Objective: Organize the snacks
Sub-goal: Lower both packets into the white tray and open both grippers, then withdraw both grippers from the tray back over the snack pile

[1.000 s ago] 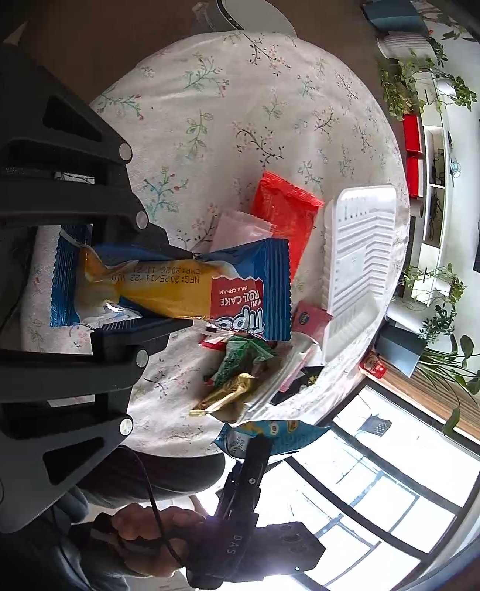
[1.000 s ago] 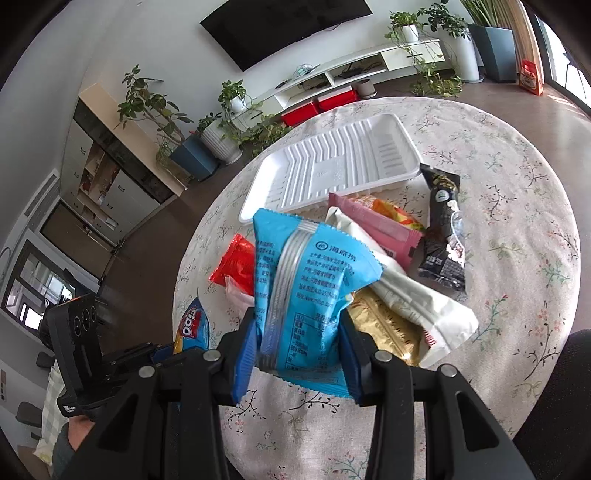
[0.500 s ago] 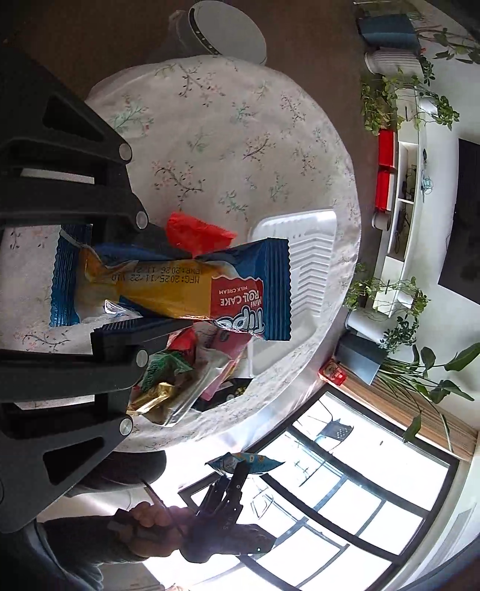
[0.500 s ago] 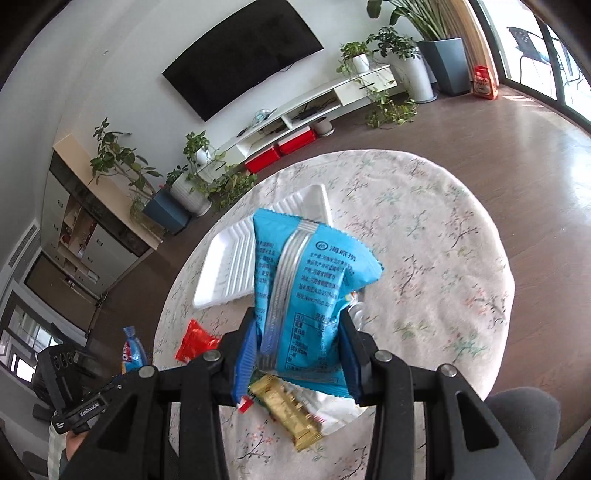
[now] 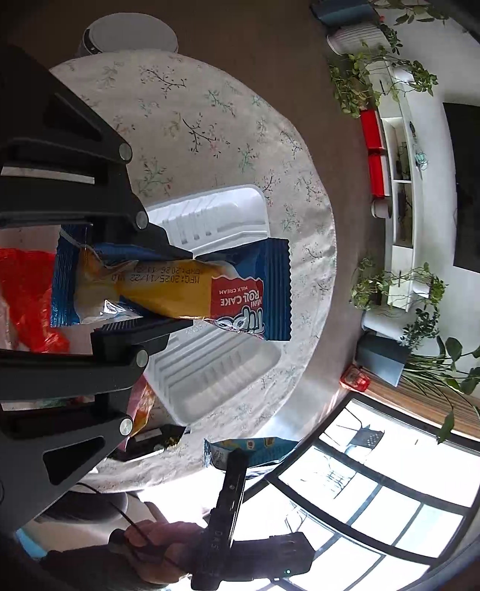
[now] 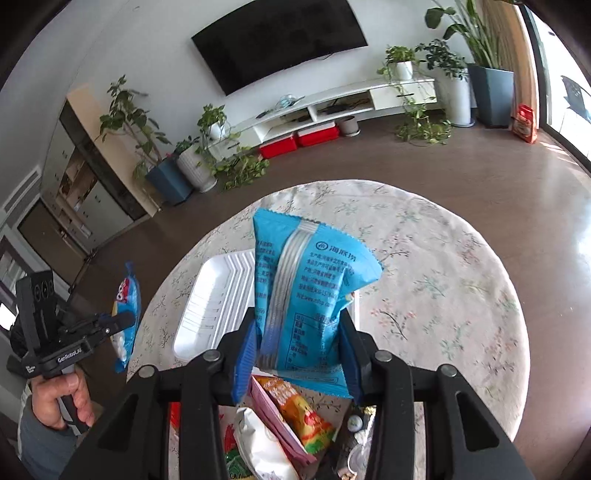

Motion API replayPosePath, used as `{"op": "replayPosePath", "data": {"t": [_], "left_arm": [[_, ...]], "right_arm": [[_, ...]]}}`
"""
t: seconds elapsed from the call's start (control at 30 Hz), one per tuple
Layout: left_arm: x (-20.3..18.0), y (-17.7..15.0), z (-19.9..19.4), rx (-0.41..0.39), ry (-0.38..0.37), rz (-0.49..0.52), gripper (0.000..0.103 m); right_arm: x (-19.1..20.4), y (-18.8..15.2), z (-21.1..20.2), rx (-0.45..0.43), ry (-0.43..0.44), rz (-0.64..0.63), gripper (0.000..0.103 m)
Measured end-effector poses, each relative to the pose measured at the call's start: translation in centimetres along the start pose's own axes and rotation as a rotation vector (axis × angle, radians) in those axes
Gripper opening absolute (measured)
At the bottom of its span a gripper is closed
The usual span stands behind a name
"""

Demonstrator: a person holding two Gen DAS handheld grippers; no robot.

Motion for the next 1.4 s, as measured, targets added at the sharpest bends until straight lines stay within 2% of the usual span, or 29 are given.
{"op": "replayPosePath", "data": {"t": [0.07,0.17,0.33,0.53,0.87,0.93,0.97,1.0,1.07,1.13,1.23,1.33,1.4], "left_arm": [[1.4,0.6,2.8,0.045,0.006,-0.016,0.025],[3.3,0.3,5.9,0.087,0.019,-0.056,0.025],[5.2,-0.4,9.4,0.135,0.033,-0.083,0.025],[5.5,-1.0,11.5,0.149,0.055,-0.08,0.025],[4.5,-0.9,12.2,0.158,0.091,-0.066,0.026],[4.5,-1.0,12.2,0.157,0.097,-0.068,0.03],[4.5,-1.0,12.1,0.152,0.095,-0.067,0.035],[4.4,-0.9,11.8,0.143,0.097,-0.065,0.046],[4.4,-0.7,11.0,0.117,0.107,-0.065,0.055],[4.1,-0.4,9.5,0.083,0.098,-0.07,0.056],[3.5,0.0,6.5,0.011,0.106,-0.057,0.068],[2.1,-0.7,2.4,-0.094,0.062,-0.046,0.078],[0.8,-1.8,0.0,-0.154,0.02,-0.033,0.096]], "right_arm": [[0.8,0.5,2.7,0.048,-0.033,-0.043,0.043],[2.1,0.3,6.2,0.118,-0.037,-0.108,0.043],[1.9,-0.2,9.8,0.171,-0.079,-0.134,0.043],[1.5,-1.1,12.1,0.211,-0.117,-0.15,0.044],[1.7,-1.4,13.0,0.206,-0.142,-0.165,0.046],[1.7,-1.5,13.0,0.204,-0.139,-0.166,0.048],[1.7,-1.5,13.0,0.206,-0.139,-0.165,0.05],[1.7,-1.5,13.0,0.208,-0.14,-0.162,0.055],[1.7,-1.5,12.7,0.204,-0.132,-0.157,0.056],[1.6,-1.5,11.9,0.187,-0.133,-0.158,0.058],[1.5,-0.7,9.7,0.139,-0.114,-0.146,0.065],[1.3,0.1,6.3,0.071,-0.073,-0.111,0.075],[0.9,0.2,3.3,0.007,-0.024,-0.075,0.09]]}}
Point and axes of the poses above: each gripper's, at about its wrist camera, not at the fingertips, and z roughly the way its jaws point, x to its left, y to its top, the point moved 4 cm from there along z, roughly the way its jaws point, and after that the axes turned 12 degrees about -y, right-handed, at the moved point
